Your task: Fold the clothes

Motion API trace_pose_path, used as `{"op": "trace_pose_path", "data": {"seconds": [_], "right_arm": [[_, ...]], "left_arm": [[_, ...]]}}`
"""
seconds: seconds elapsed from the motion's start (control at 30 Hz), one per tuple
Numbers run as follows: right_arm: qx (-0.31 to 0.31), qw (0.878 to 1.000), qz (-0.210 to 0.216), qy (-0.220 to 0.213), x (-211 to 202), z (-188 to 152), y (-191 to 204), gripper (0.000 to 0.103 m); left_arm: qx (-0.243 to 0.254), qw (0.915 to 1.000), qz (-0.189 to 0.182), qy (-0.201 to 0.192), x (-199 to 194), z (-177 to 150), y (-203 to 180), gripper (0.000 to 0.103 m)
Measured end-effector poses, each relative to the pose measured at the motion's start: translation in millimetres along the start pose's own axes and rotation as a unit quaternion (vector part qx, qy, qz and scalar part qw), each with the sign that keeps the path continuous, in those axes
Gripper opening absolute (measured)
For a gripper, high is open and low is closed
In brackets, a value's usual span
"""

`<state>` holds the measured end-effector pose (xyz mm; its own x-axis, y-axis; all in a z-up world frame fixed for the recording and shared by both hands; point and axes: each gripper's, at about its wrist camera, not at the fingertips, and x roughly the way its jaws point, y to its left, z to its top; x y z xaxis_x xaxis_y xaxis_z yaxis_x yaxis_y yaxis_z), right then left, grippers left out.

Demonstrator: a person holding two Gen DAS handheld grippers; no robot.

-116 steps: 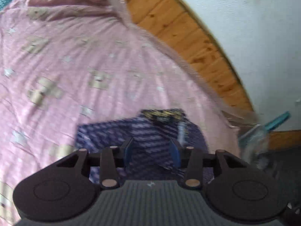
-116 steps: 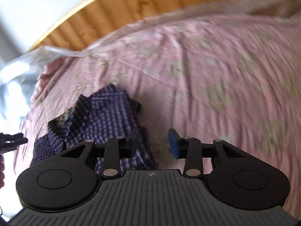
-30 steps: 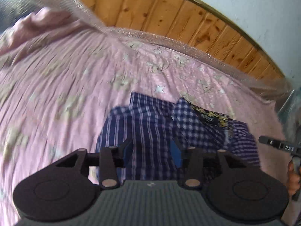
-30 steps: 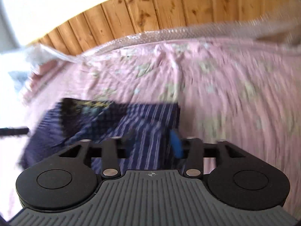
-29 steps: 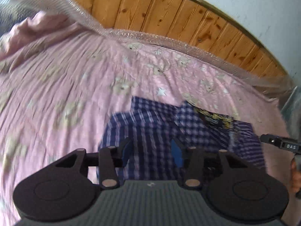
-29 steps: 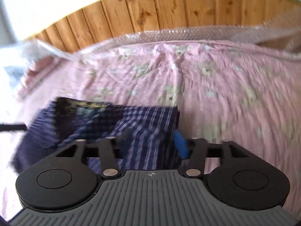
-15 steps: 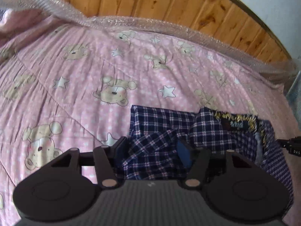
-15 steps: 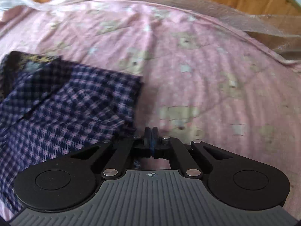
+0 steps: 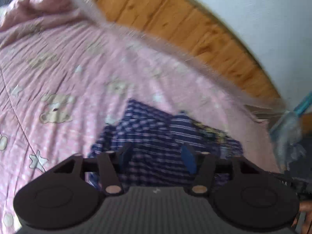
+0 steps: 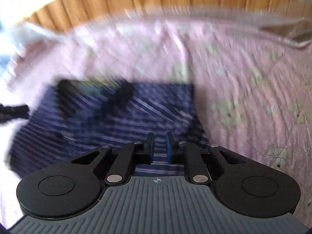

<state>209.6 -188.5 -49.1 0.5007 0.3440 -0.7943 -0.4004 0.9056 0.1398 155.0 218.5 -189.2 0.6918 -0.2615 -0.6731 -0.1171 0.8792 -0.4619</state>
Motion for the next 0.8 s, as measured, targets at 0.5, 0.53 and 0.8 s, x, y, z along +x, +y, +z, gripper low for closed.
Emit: {"op": "trace_pose_path", "data": {"seconds": [0.5, 0.53, 0.8], "right_arm": [[0.003, 0.999, -0.052, 0.001, 7.4, -23.4, 22.2, 0.072], [-0.001, 0.998, -0.056, -0.005, -2.6, -25.2, 26.4, 0.075], [-0.007, 0.997, -0.049, -0.062, -52.5, -64.9, 31.7, 0.077]], "left_arm": [[-0.042, 0.9965, 0.067, -0.027, -95.6, -45.0, -60.9, 0.098], [-0.05, 0.9959, 0.067, -0.034, -111.0, -52.0, -70.6, 0.103], [-0.048, 0.9972, 0.044, -0.038, -184.7, -104.6, -135.1, 0.103]]}}
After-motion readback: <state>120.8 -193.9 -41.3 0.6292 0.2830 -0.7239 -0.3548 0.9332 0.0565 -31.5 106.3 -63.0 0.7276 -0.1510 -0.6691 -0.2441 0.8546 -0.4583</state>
